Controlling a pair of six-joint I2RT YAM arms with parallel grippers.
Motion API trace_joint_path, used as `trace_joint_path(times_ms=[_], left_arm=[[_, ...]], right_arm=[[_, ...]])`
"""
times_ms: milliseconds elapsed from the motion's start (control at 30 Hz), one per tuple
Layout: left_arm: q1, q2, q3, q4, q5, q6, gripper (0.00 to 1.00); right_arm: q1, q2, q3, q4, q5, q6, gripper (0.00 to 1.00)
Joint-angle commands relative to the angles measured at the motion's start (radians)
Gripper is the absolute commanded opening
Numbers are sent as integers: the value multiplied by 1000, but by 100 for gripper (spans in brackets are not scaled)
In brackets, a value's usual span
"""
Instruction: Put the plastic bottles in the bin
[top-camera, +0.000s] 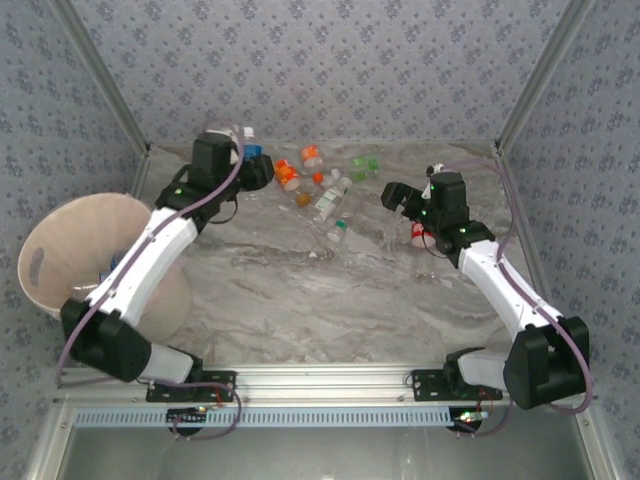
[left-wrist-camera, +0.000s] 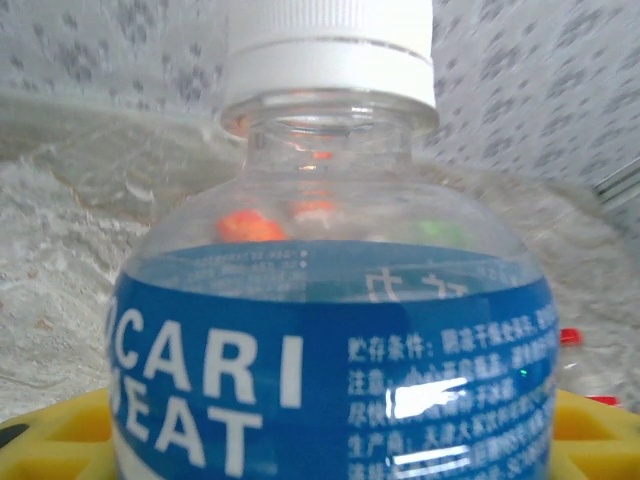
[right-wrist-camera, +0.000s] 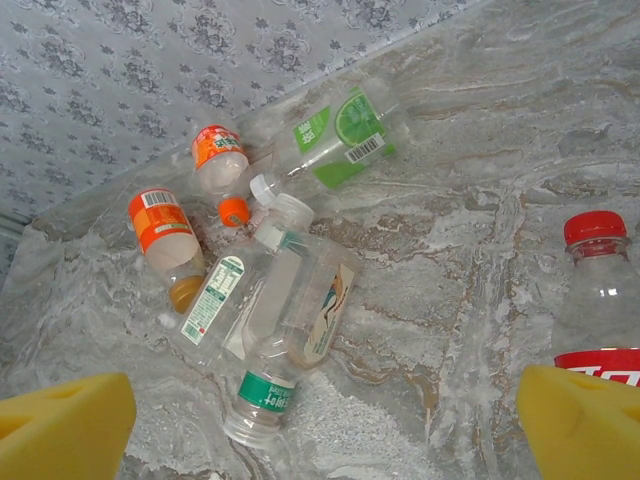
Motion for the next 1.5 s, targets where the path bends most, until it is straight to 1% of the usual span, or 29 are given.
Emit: trace_joint_path(times_ms=[0, 100, 167, 233, 300, 433, 500, 567, 700, 833, 933, 1067, 1133, 1233, 1367, 1467], left_arm=[[21, -118, 30, -37, 7, -12, 61], [52, -184, 66, -119, -4, 7, 61], [85, -209, 103, -189, 14, 28, 62], [133, -221, 134, -257, 49, 31, 61], [176, -240, 145, -307, 43, 38, 61], [289, -268, 179, -405, 26, 57, 60], [334, -287, 183, -437, 2, 67, 60], [369, -322, 157, -435, -45, 76, 61], [417, -362, 135, -471, -166, 92, 61], [463, -383, 120, -503, -227, 113, 61], [512, -380, 117, -551, -217, 136, 62], [586, -365, 97, -607, -151, 151, 62], [607, -353, 79, -634, -140, 167, 63], [614, -345, 57, -647, -133, 182, 64], [614, -351, 42, -623, -75, 183, 68], [614, -345, 41, -637, -95, 170, 70]], right_arm=[[10, 17, 19, 30, -20, -2, 100], [13, 32, 25, 33, -28, 2, 100], [14, 42, 30, 35, -32, 3, 100], [17, 49, 37, 34, -37, 5, 100], [19, 55, 45, 31, -39, 4, 100], [23, 56, 51, 25, -37, 5, 100], [24, 54, 50, 20, -34, 5, 100], [26, 54, 46, 17, -28, 5, 100], [27, 54, 44, 17, -21, 7, 100], [31, 58, 45, 18, -23, 7, 100], [32, 58, 46, 20, -19, 8, 100], [33, 61, 46, 20, -19, 8, 100], [33, 64, 49, 22, -19, 7, 100], [33, 72, 51, 27, -20, 9, 100], [37, 86, 61, 27, -28, 14, 100], [41, 92, 63, 26, -28, 15, 100]])
